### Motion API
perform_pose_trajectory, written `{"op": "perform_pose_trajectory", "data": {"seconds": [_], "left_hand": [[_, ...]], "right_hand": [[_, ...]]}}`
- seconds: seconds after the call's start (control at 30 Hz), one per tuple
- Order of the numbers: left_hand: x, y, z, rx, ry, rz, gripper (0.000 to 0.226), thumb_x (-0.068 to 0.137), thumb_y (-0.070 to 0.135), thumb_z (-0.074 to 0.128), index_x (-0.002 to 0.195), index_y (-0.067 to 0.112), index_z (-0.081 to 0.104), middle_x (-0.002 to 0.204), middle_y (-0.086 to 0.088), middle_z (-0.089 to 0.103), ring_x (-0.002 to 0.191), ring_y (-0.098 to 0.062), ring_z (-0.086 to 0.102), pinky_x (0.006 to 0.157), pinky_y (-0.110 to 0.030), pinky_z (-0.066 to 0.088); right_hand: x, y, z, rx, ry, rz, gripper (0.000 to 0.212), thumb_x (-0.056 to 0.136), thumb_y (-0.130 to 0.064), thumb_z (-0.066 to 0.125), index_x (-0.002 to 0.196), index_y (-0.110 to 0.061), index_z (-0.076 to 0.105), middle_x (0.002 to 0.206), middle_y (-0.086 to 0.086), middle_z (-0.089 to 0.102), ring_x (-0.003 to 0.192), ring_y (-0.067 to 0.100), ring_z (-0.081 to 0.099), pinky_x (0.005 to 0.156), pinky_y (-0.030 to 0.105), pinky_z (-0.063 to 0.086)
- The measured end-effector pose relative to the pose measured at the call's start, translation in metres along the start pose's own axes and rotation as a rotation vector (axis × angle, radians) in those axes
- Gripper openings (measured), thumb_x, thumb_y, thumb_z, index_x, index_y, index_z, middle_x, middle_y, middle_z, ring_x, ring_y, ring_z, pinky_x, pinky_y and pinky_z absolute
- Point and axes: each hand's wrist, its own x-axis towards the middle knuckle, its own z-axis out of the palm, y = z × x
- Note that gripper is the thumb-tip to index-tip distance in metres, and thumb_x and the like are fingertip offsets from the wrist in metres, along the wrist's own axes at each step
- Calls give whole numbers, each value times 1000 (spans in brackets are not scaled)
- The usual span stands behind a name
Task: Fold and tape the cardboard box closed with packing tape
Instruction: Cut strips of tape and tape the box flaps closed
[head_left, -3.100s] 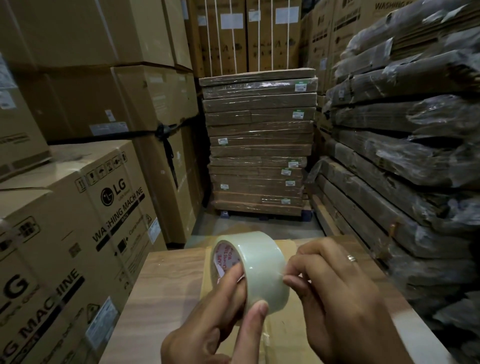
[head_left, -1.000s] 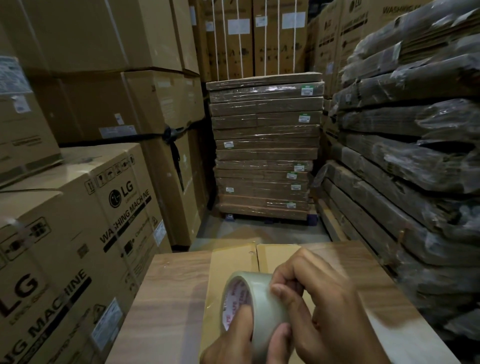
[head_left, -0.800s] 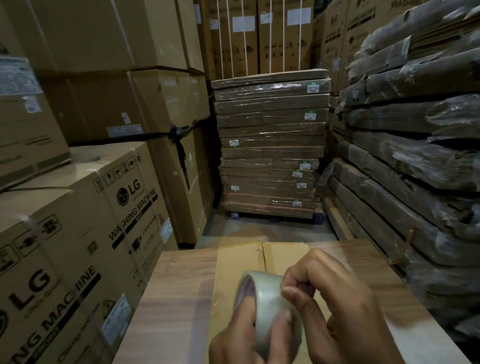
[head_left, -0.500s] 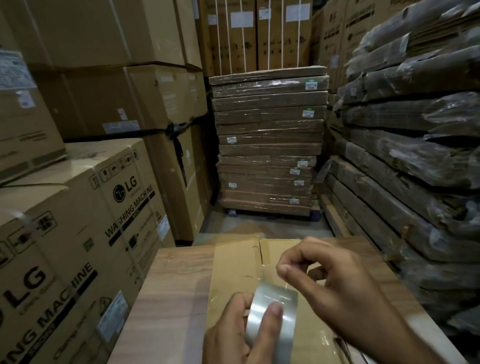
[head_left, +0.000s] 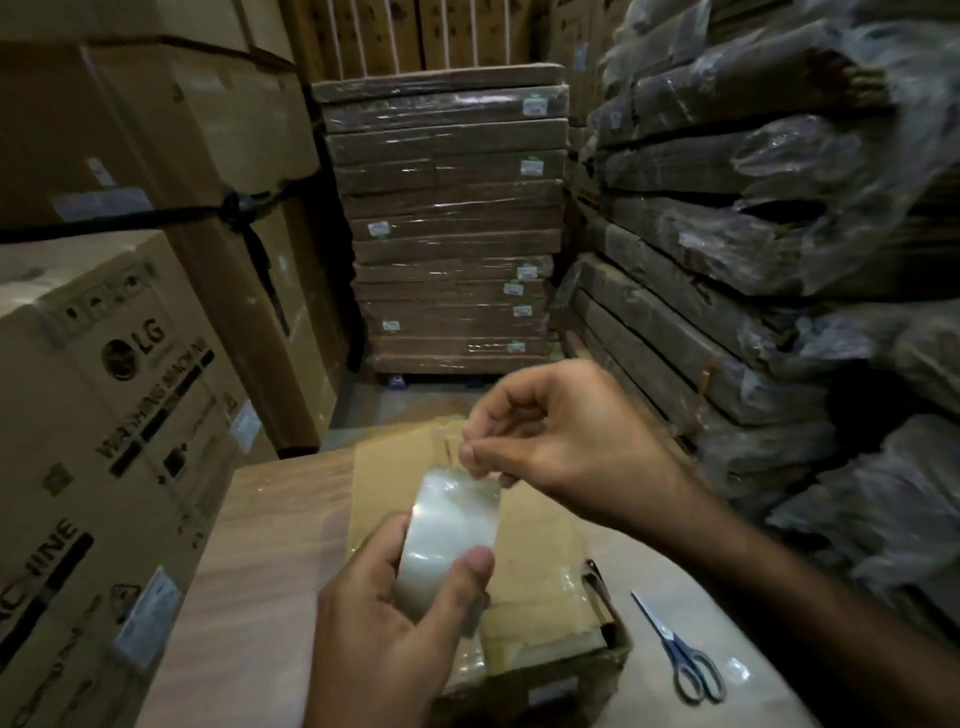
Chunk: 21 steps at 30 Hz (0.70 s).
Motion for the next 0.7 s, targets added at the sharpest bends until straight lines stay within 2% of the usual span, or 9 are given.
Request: {"op": "perform_pose_trajectory", "data": {"seconds": [0.07, 0.13, 0.2, 0.3, 0.37, 0.5, 0.57, 0.7], "left_hand": [[0, 1, 3, 27, -14, 93, 26, 56, 61, 65, 82, 56, 67, 75, 16, 72, 66, -2, 67, 55, -14, 51], [1, 0, 4, 42, -3, 152, 21, 64, 59, 62, 84, 53, 66, 78, 18, 69, 70, -1, 65, 53, -7, 46], [1, -1, 5, 43, -12, 185, 26, 68, 60, 62, 85, 42, 65, 78, 12, 67, 67, -6, 62, 51, -8, 43], [2, -10, 5, 94, -72, 234, 43, 73, 71, 60, 88, 30, 63, 73, 5, 65, 58, -9, 60, 47, -22, 48], [2, -14, 6, 149, -91, 246, 46, 71, 72, 60, 86, 29, 62, 70, 3, 65, 52, -11, 62, 41, -27, 49], [1, -8, 8, 221, -137, 328, 34, 72, 62, 65, 79, 30, 59, 66, 9, 62, 49, -3, 59, 39, -12, 40], [-1, -7, 9, 234, -152, 339, 28, 71, 53, 67, 76, 27, 58, 66, 8, 61, 50, -4, 58, 40, -9, 37], [-5, -9, 11, 221, -161, 332, 24, 69, 49, 69, 74, 27, 58, 62, 9, 60, 48, -5, 56, 43, -8, 37]], "right_hand": [[0, -3, -5, -43, 16, -19, 7, 76, -11, 79, 75, -15, 72, 71, -2, 72, 66, 2, 69, 63, 20, 57], [-2, -3, -13, -61, 51, -20, 6, 75, -11, 79, 75, -13, 73, 72, -2, 73, 67, 4, 69, 67, 25, 59], [-6, -1, -16, -39, 71, -8, 6, 76, -12, 79, 77, -11, 73, 72, -1, 73, 67, 6, 69, 66, 26, 59], [-14, 4, -20, 1, 62, 38, 6, 78, -13, 77, 79, -10, 71, 73, 1, 73, 67, 7, 70, 61, 21, 57], [-19, 9, -21, 29, 69, 84, 7, 78, -11, 77, 79, -8, 71, 72, 4, 74, 67, 9, 71, 60, 22, 57], [-32, 23, -23, 195, 128, 163, 8, 77, -4, 76, 78, 0, 69, 73, 12, 73, 68, 21, 72, 63, 31, 59], [-38, 29, -22, 227, 145, 180, 9, 76, -3, 77, 77, 0, 69, 72, 11, 73, 66, 20, 71, 63, 30, 59], [-45, 36, -15, 247, 172, 198, 16, 69, -3, 82, 76, -4, 68, 71, 10, 72, 62, 15, 68, 61, 27, 57]]}}
